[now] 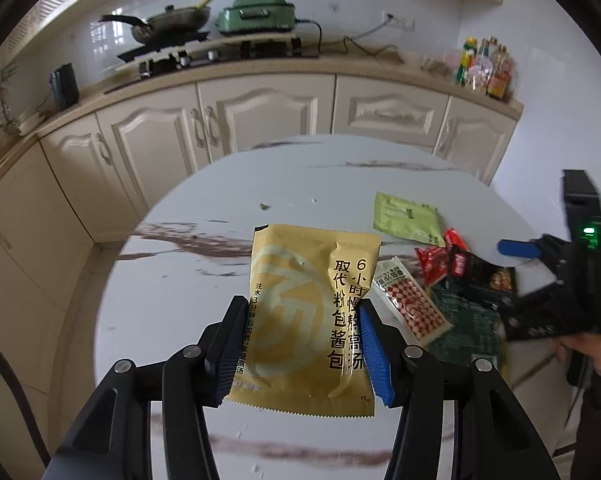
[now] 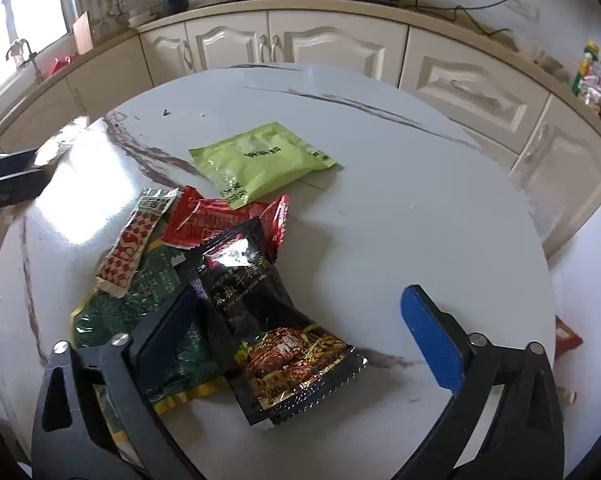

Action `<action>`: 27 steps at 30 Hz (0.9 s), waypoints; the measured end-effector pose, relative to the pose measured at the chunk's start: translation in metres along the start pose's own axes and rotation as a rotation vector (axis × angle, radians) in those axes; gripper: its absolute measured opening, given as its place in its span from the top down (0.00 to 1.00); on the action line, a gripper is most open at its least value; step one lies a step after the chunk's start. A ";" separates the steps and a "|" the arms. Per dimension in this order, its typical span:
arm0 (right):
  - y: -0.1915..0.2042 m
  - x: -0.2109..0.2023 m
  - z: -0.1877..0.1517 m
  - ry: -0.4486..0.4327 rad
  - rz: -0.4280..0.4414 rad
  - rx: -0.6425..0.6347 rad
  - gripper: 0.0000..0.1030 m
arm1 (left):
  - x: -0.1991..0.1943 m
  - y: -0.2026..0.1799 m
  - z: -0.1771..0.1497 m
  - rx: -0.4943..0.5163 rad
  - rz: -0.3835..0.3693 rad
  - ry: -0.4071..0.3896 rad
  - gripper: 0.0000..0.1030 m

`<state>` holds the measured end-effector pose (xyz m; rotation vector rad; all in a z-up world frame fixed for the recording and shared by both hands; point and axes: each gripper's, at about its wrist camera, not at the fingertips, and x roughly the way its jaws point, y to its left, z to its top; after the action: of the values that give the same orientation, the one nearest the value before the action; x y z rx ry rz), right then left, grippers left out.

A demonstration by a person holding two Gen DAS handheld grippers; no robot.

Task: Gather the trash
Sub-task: 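Grasp the yellow sauce packet with the left tool, then grasp the black snack packet with the right tool while the left tool holds the yellow packet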

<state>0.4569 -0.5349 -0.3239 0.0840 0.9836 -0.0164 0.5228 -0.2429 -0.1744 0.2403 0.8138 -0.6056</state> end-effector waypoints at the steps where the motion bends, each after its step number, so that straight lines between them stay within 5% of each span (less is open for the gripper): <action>1: 0.000 0.000 0.000 0.001 -0.004 -0.004 0.14 | -0.009 0.001 -0.005 -0.002 -0.003 -0.007 0.51; 3: 0.001 -0.005 0.000 -0.012 -0.003 -0.010 0.37 | -0.025 0.004 -0.012 0.000 -0.004 -0.020 0.51; 5: 0.001 -0.007 0.000 -0.007 -0.007 -0.010 0.45 | -0.043 0.007 -0.023 -0.008 0.000 -0.030 0.51; 9: -0.002 -0.014 -0.004 -0.011 0.000 -0.002 0.79 | -0.071 0.019 -0.041 -0.030 0.003 -0.041 0.51; 20: 0.005 -0.040 -0.023 -0.036 -0.068 0.028 0.96 | -0.141 0.050 -0.087 -0.089 0.015 -0.070 0.51; 27: 0.027 -0.098 -0.020 -0.178 -0.064 0.079 0.96 | -0.179 0.088 -0.111 -0.142 0.022 -0.100 0.51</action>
<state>0.3870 -0.5085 -0.2518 0.1217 0.8070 -0.1194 0.4119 -0.0511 -0.1189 0.0881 0.7532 -0.5323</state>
